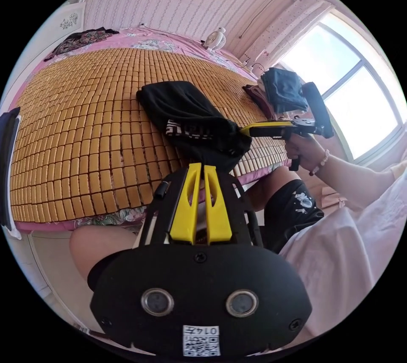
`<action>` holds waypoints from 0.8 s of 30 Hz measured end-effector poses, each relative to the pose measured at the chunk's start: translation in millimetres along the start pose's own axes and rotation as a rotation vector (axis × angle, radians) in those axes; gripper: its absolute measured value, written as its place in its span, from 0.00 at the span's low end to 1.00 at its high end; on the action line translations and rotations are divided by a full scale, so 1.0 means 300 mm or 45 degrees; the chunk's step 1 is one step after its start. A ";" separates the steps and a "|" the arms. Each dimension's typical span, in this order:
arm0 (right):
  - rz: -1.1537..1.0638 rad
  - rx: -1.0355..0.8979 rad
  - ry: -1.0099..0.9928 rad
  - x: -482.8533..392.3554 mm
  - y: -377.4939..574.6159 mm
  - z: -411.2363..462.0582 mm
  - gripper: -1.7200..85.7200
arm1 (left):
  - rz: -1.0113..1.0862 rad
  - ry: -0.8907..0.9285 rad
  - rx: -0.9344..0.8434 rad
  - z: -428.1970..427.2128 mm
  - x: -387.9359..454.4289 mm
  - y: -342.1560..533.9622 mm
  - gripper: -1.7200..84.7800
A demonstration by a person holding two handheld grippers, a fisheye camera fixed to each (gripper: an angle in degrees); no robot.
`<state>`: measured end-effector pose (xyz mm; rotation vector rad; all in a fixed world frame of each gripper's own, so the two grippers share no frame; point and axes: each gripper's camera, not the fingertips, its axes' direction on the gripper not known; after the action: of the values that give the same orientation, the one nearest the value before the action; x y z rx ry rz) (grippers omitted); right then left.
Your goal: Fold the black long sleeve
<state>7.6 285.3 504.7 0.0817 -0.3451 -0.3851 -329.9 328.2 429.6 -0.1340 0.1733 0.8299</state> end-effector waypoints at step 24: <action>0.210 0.246 -0.206 0.370 0.051 -0.247 0.05 | -0.031 -0.033 0.185 -0.312 -0.044 0.002 0.01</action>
<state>135.3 258.1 472.2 0.2107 -0.5446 -0.1944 -348.4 301.7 340.7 0.0113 0.2065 0.7919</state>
